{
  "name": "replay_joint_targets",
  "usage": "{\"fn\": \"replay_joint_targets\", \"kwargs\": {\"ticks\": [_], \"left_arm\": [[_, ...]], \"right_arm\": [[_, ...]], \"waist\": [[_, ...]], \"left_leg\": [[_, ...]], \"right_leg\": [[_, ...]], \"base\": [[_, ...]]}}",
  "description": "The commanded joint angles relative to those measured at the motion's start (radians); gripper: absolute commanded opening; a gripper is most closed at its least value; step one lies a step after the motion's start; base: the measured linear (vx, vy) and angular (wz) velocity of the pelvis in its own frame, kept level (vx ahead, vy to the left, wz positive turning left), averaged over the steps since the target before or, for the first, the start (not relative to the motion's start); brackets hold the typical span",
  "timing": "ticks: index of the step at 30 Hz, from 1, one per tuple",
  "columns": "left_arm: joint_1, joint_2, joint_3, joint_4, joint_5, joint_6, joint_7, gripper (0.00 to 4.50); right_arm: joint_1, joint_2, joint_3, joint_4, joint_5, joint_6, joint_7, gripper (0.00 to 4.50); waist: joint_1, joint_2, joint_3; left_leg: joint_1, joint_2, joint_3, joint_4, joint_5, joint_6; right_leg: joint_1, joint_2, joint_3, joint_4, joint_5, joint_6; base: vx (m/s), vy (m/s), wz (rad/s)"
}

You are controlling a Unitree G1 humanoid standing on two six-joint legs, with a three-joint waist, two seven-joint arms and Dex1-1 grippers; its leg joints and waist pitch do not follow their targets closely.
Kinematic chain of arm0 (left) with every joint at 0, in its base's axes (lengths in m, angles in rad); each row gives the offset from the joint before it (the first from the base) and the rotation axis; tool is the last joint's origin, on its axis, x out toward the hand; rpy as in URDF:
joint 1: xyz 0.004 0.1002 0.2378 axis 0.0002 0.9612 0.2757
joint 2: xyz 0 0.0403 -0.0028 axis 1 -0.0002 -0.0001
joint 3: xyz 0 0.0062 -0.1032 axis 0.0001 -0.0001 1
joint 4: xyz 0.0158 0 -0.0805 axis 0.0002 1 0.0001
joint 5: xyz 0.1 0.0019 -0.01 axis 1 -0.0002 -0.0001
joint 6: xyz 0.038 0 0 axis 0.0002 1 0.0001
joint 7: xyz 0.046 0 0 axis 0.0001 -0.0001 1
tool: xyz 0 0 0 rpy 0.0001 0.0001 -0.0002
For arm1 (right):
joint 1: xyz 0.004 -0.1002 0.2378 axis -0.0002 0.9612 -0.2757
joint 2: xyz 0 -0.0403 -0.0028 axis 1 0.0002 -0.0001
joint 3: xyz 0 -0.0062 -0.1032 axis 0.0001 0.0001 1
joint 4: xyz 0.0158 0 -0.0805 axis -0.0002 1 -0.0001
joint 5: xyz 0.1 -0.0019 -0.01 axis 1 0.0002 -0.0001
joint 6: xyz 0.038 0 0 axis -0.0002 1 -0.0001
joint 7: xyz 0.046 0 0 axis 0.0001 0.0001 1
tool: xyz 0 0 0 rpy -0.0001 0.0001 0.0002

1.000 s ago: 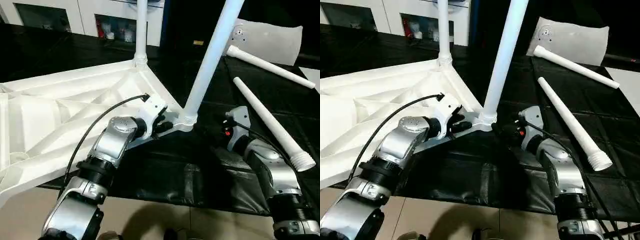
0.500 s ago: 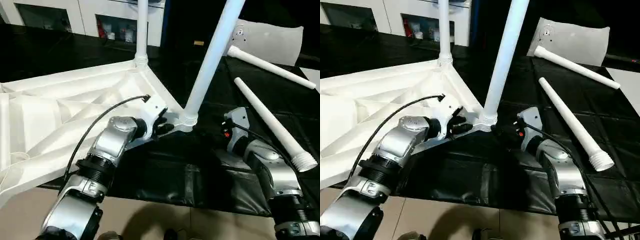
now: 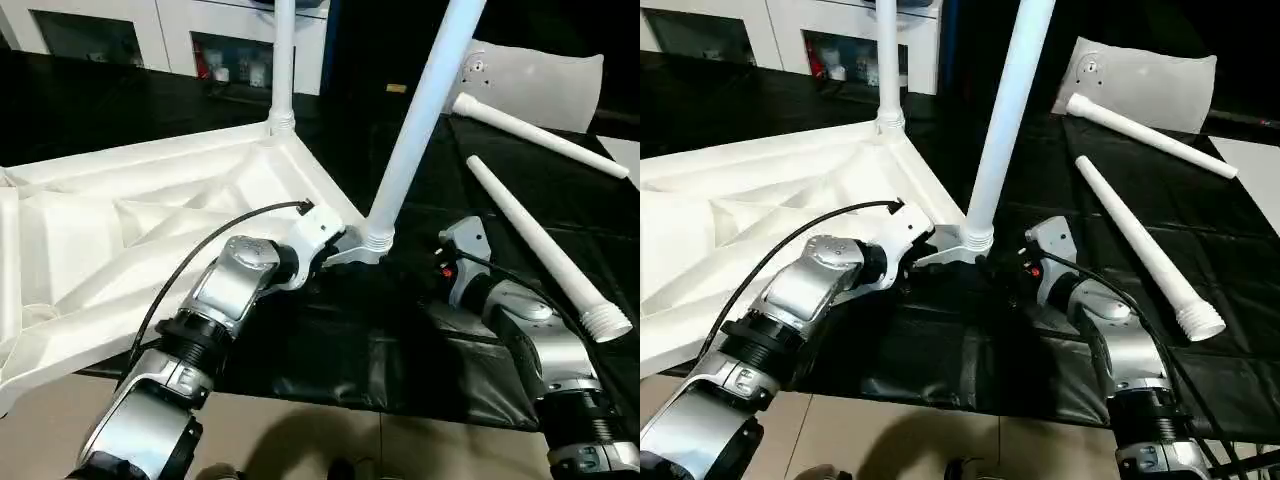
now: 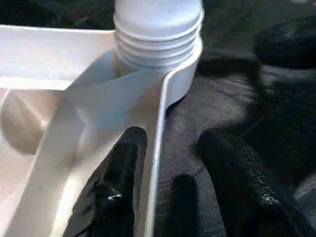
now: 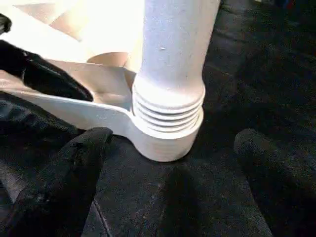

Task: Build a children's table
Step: Rotate leg to tighten

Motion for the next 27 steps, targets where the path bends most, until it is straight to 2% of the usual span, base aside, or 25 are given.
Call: {"fn": "replay_joint_targets", "kwargs": {"ticks": [1,3,9,13,17,21,27], "left_arm": [[0.005,0.009,-0.018,0.034,0.014,0.036,0.009,1.95],[0.006,0.009,-0.014,0.031,0.008,0.059,0.007,1.68],[-0.006,0.011,-0.006,0.052,0.019,0.09,0.026,1.24],[-0.019,0.013,-0.012,0.073,0.029,0.095,0.037,0.82],[-0.025,0.019,-0.029,0.077,0.038,0.091,0.026,0.53],[-0.026,0.033,-0.081,0.078,0.063,0.073,-0.011,0.21],[-0.02,0.052,-0.133,0.07,0.077,0.019,-0.081,0.01]], "right_arm": [[0.015,-0.018,0.011,-0.019,-0.006,-0.006,0.006,4.5],[0.018,-0.019,0.014,-0.022,-0.007,-0.003,0.008,4.5],[0.023,-0.024,0.028,-0.028,-0.021,0.0,0.011,4.5],[0.026,-0.024,0.039,-0.035,-0.022,0.003,0.016,4.5],[0.03,-0.028,0.048,-0.042,-0.023,0.002,0.019,4.5],[0.03,-0.03,0.051,-0.04,-0.021,0.001,0.022,4.5],[0.03,-0.032,0.053,-0.039,-0.02,0.003,0.023,4.5]], "waist": [[0.005,0.007,-0.071],[0.006,0.006,-0.07],[0.005,0.008,-0.071],[0.005,0.008,-0.07],[0.006,0.007,-0.07],[0.006,0.008,-0.07],[0.005,0.01,-0.074]], "left_leg": [[-0.006,0.042,-0.01,-0.064,-0.127,0.089],[-0.007,0.041,-0.011,-0.065,-0.127,0.085],[-0.008,0.041,-0.011,-0.064,-0.115,0.092],[-0.009,0.04,-0.011,-0.064,-0.124,0.093],[-0.009,0.042,-0.013,-0.066,-0.127,0.091],[-0.009,0.042,-0.013,-0.067,-0.133,0.089],[-0.009,0.044,-0.013,-0.065,-0.094,0.098]], "right_leg": [[0.067,-0.078,0.047,-0.088,-0.309,-0.168],[0.065,-0.077,0.047,-0.091,-0.333,-0.154],[0.064,-0.076,0.047,-0.088,-0.297,-0.164],[0.064,-0.076,0.045,-0.092,-0.323,-0.156],[0.064,-0.076,0.045,-0.091,-0.329,-0.149],[0.064,-0.078,0.046,-0.092,-0.333,-0.152],[0.067,-0.078,0.048,-0.08,-0.232,-0.184]], "base": [[0.0,0.0,0.0],[0.0,0.0,0.0],[0.0,0.0,0.0],[0.0,0.0,0.0],[0.0,0.0,0.0],[0.0,0.0,0.0],[0.0,0.0,0.0]]}}
